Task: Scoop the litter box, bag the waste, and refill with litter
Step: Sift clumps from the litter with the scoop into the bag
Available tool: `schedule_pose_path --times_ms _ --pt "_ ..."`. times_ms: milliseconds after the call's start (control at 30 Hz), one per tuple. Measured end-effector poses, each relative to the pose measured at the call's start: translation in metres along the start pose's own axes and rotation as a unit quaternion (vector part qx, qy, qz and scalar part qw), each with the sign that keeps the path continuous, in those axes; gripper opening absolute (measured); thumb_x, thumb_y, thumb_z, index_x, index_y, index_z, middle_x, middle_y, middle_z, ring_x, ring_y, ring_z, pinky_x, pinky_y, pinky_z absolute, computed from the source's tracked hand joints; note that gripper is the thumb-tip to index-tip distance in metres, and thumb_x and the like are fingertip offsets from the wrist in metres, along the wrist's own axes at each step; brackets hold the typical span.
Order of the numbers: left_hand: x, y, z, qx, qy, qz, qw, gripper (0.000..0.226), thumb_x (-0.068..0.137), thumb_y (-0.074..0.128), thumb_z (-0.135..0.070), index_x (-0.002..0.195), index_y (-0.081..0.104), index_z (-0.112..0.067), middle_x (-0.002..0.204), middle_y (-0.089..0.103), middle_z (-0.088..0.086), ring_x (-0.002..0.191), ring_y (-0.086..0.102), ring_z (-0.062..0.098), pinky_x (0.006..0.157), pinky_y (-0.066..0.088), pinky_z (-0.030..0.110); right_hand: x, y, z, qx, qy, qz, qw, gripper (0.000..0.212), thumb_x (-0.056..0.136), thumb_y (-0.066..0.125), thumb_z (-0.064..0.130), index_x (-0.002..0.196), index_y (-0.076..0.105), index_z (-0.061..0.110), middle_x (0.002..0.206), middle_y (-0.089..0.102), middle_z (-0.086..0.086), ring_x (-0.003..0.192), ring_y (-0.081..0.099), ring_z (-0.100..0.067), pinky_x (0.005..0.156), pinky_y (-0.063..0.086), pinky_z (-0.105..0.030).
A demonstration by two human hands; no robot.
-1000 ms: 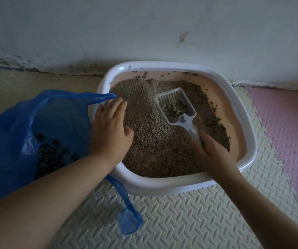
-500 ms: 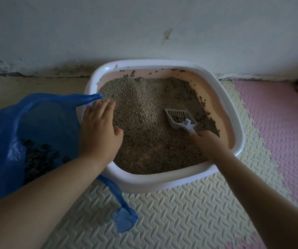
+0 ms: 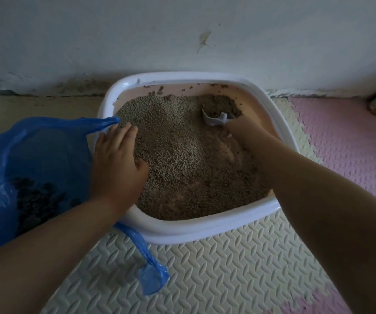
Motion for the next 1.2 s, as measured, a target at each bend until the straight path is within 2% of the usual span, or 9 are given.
schedule_pose_path --times_ms 100,200,300,500,633,867,1033,1200 --pt "0.0 -0.001 0.0 -0.004 -0.003 -0.002 1.0 0.062 0.083 0.057 -0.01 0.142 0.038 -0.004 0.15 0.036 0.011 0.143 0.02 0.024 0.118 0.005 0.036 -0.008 0.009 -0.003 -0.03 -0.036 -0.004 0.999 0.047 0.102 0.035 0.042 0.08 0.057 0.006 0.065 0.052 -0.006 0.055 0.047 -0.016 0.052 0.038 -0.025" --pt "-0.001 -0.002 0.0 -0.008 -0.009 -0.005 1.0 0.062 0.085 0.056 -0.011 0.143 0.038 -0.005 0.151 0.035 0.009 0.143 0.018 0.023 0.117 0.005 0.035 -0.018 0.023 -0.019 -0.065 -0.059 -0.038 0.995 0.038 0.102 0.035 0.033 0.101 0.059 0.004 0.081 0.061 -0.009 0.065 0.054 -0.021 0.058 0.042 -0.031" --pt "-0.001 -0.003 0.0 -0.004 -0.008 -0.008 1.0 0.061 0.085 0.057 -0.011 0.142 0.039 -0.005 0.15 0.036 0.009 0.142 0.019 0.023 0.117 0.006 0.036 -0.026 0.033 -0.023 -0.023 -0.069 -0.045 0.996 0.039 0.102 0.035 0.036 0.107 0.054 0.003 0.079 0.053 -0.005 0.073 0.055 -0.026 0.066 0.045 -0.037" --pt "-0.001 -0.003 0.0 -0.006 -0.004 -0.011 1.0 0.06 0.084 0.058 -0.01 0.141 0.041 -0.004 0.148 0.039 0.01 0.141 0.023 0.025 0.118 0.011 0.039 -0.056 0.033 -0.022 0.051 -0.119 -0.05 0.99 0.037 0.102 0.032 0.044 0.089 0.047 0.013 0.073 0.048 -0.001 0.065 0.048 -0.019 0.053 0.033 -0.031" --pt "0.0 -0.005 -0.002 0.002 0.002 -0.019 1.0 0.06 0.08 0.061 -0.008 0.138 0.045 -0.003 0.145 0.043 0.011 0.137 0.028 0.026 0.116 0.015 0.041 -0.096 0.022 -0.023 0.04 -0.179 -0.07 0.981 0.035 0.1 0.035 0.044 0.077 0.04 0.018 0.064 0.043 0.001 0.055 0.041 -0.014 0.05 0.027 -0.032" --pt "0.0 -0.004 -0.003 0.001 0.006 -0.012 1.0 0.061 0.081 0.06 -0.009 0.139 0.044 -0.003 0.146 0.041 0.011 0.139 0.026 0.026 0.117 0.014 0.041 -0.128 0.018 -0.043 0.052 -0.18 -0.111 0.976 0.036 0.099 0.041 0.043 0.074 0.038 0.017 0.06 0.042 0.005 0.053 0.042 -0.01 0.051 0.031 -0.032" --pt "-0.001 -0.003 -0.002 0.0 0.005 -0.008 1.0 0.061 0.081 0.06 -0.01 0.14 0.043 -0.003 0.147 0.04 0.011 0.14 0.026 0.027 0.118 0.013 0.042 -0.131 0.022 -0.038 0.028 -0.203 -0.105 0.973 0.033 0.099 0.04 0.041 0.08 0.041 0.015 0.061 0.045 0.003 0.054 0.045 -0.012 0.054 0.037 -0.037" --pt "-0.001 -0.002 -0.001 0.001 0.002 -0.006 1.0 0.061 0.082 0.059 -0.011 0.141 0.042 -0.004 0.148 0.039 0.01 0.141 0.025 0.026 0.119 0.013 0.042 -0.134 0.024 -0.036 0.024 -0.217 -0.099 0.971 0.029 0.098 0.042 0.039 0.079 0.04 0.018 0.062 0.045 0.005 0.055 0.045 -0.009 0.054 0.036 -0.035"
Point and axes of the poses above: each hand's wrist, its own x-axis towards the middle knuckle, its own y-axis out of the palm, z = x × y, the point moved 9 cm from there along x, towards the middle knuckle
